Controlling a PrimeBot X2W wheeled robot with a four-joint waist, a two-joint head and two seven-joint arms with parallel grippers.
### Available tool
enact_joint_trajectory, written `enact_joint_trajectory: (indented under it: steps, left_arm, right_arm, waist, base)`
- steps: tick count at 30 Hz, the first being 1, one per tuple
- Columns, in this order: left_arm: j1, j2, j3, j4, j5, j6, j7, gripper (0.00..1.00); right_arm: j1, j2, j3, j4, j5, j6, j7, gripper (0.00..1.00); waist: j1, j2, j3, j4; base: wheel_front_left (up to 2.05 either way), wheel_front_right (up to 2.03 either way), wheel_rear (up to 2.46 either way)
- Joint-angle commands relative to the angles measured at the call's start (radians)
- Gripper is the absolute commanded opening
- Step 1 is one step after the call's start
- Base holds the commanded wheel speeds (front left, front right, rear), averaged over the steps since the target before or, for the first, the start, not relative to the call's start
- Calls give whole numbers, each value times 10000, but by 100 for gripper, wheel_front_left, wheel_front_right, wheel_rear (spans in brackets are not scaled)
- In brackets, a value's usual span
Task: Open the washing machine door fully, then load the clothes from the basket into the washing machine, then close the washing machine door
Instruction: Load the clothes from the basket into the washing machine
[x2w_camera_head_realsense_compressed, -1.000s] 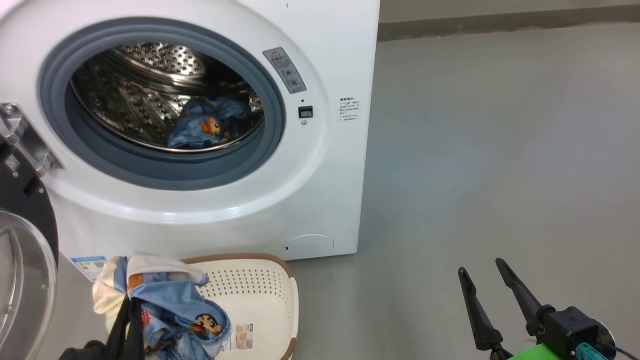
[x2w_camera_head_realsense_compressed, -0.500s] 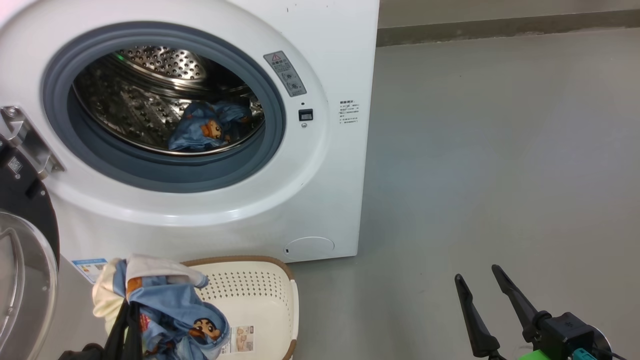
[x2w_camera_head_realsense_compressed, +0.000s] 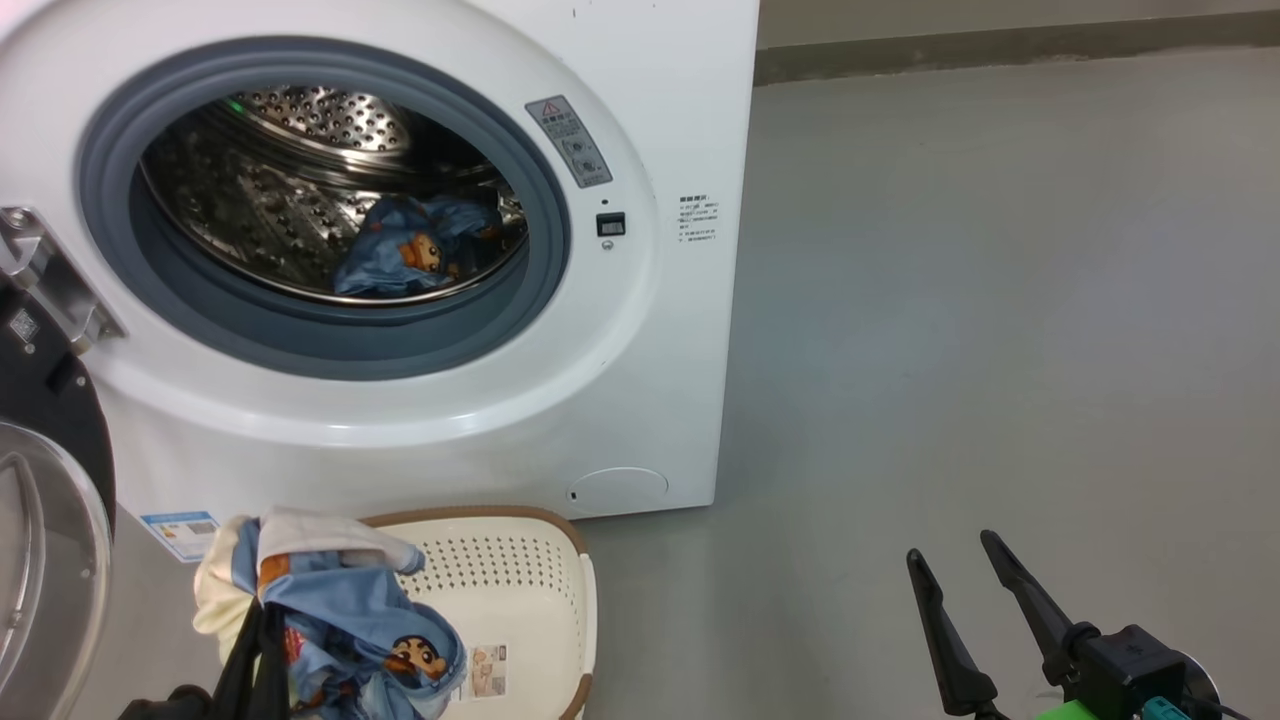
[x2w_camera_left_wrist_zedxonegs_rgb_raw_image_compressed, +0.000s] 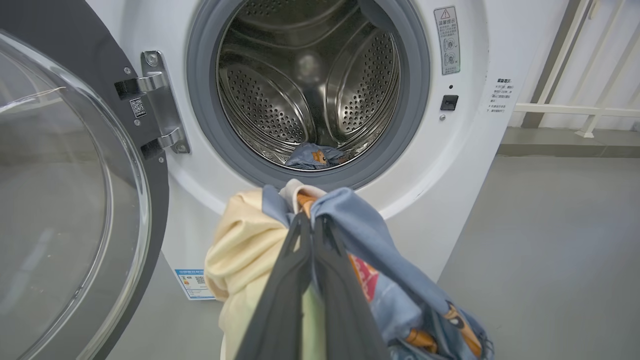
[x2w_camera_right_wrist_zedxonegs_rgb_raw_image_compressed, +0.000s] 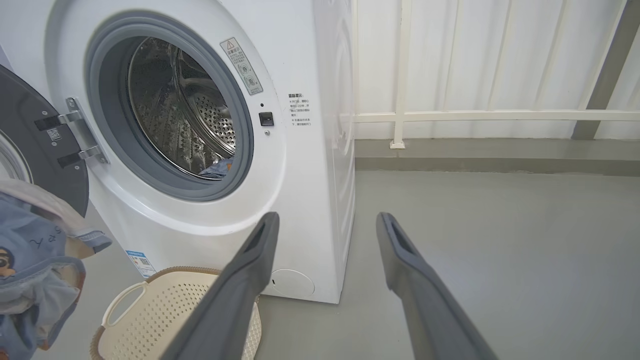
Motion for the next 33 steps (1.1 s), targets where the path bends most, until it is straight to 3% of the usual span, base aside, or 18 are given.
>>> enact_joint_trajectory:
  steps: [1,19,27,33]
  left_arm:
    - [-486,195,313,-204,-17,84,-48,0]
    - [-3613,497,546,1703,-595,-476,-171,0]
    - [-5877,1099,955,3040,-1054,-840,245,0]
    - [-7510,1859,1160,3796,-1284,-1147,997,0]
  right_arm:
    - [-217,-35,263,-265,195,27,-74,100]
    - [-956,-35,247,-481,253,27,-248,100]
    - [-1640,-35,369,-434,492,27,-487,100]
    - [-2175,-35,483,-218,956,27,-635,100]
  waist:
    - [0,0,89,-22]
    - [0,0,2065,-856]
    - [0,0,3516,-1585]
    - [0,0,4528,-2289]
  base:
    - [0,0,0]
    - [0,0,0]
    - [0,0,0]
    - [0,0,0]
